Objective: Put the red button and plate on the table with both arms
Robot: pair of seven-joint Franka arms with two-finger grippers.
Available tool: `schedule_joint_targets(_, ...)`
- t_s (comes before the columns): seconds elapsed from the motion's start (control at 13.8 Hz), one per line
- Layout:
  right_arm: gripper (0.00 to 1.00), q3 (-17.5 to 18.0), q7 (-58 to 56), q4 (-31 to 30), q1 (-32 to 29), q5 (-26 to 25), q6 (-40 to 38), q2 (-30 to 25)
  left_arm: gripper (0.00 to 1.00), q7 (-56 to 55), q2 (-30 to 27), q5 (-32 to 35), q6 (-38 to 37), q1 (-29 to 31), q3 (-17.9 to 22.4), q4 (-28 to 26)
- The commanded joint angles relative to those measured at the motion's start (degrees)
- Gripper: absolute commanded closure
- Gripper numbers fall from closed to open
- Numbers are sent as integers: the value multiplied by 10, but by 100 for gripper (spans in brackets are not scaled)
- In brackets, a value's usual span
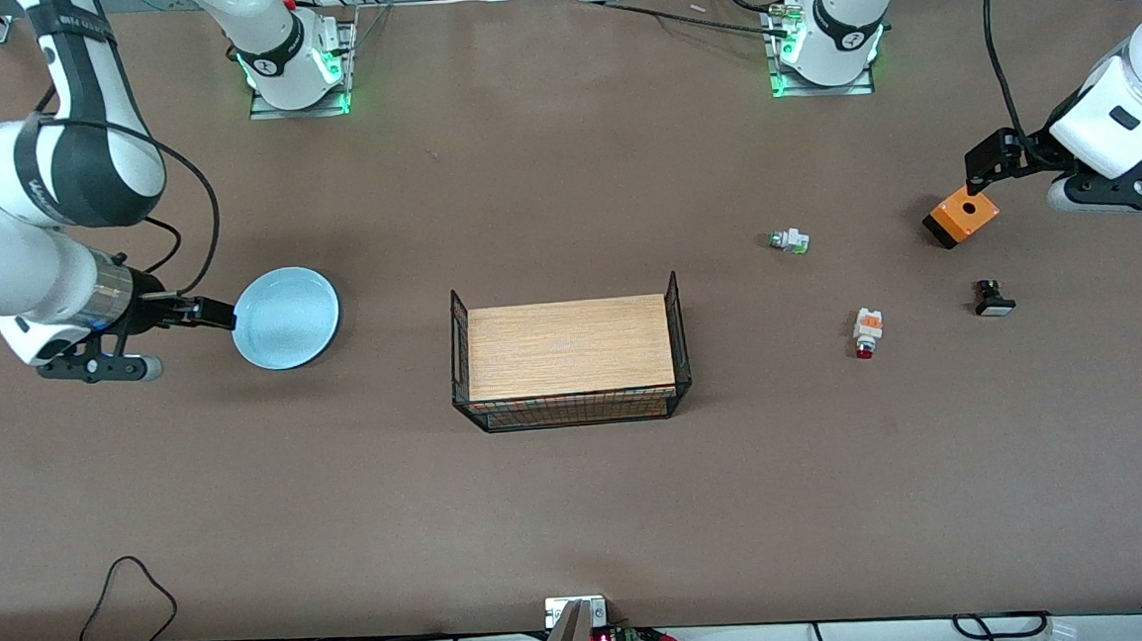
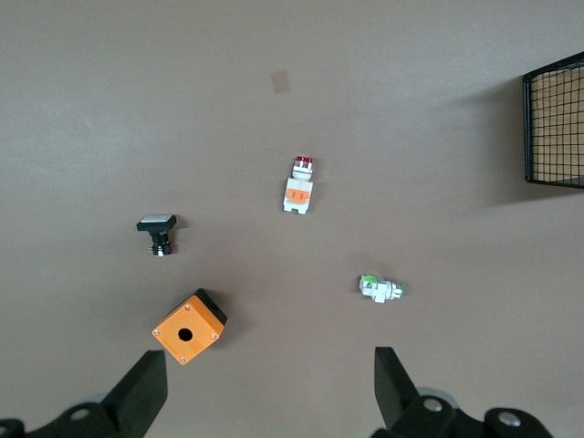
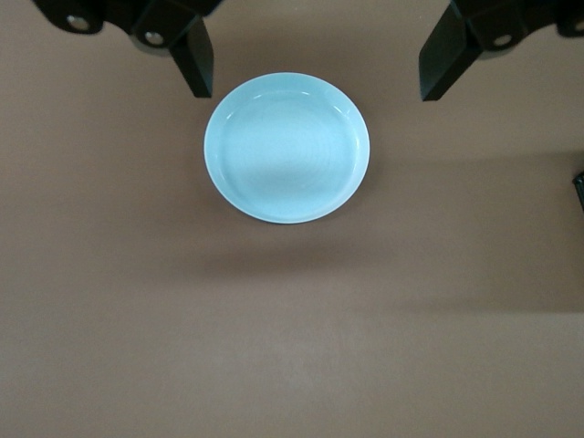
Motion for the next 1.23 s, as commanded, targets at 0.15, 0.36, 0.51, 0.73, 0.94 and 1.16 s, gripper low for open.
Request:
schedule_joint_targets(0.15,0,3,10,134,-8,-16,-135,9,0,-6,8,12,-13,0,-2,17)
schedule_joint_targets(0.36,0,-2,1,189,-22,-16,-187,6,0,-6,8,12,-13,-1,-2,17)
schedule_joint_targets(0.51,0,-6,-17,207,-31,-14,-212,5,0,-6,8,12,-13,-1,-2,17)
schedule_joint_targets(0.73,0,-6,-59,187,-43,-11,-204,-3,0,-7,7,12,-14,0,-2,17)
schedule_joint_targets(0.94,0,-7,-59,133,-43,-9,-174,-41,0,-7,7,12,-15,0,-2,17)
schedule_joint_targets(1.16,0,-7,-82,46,-43,-18,-117,-105,0,-7,7,12,-15,0,-2,17)
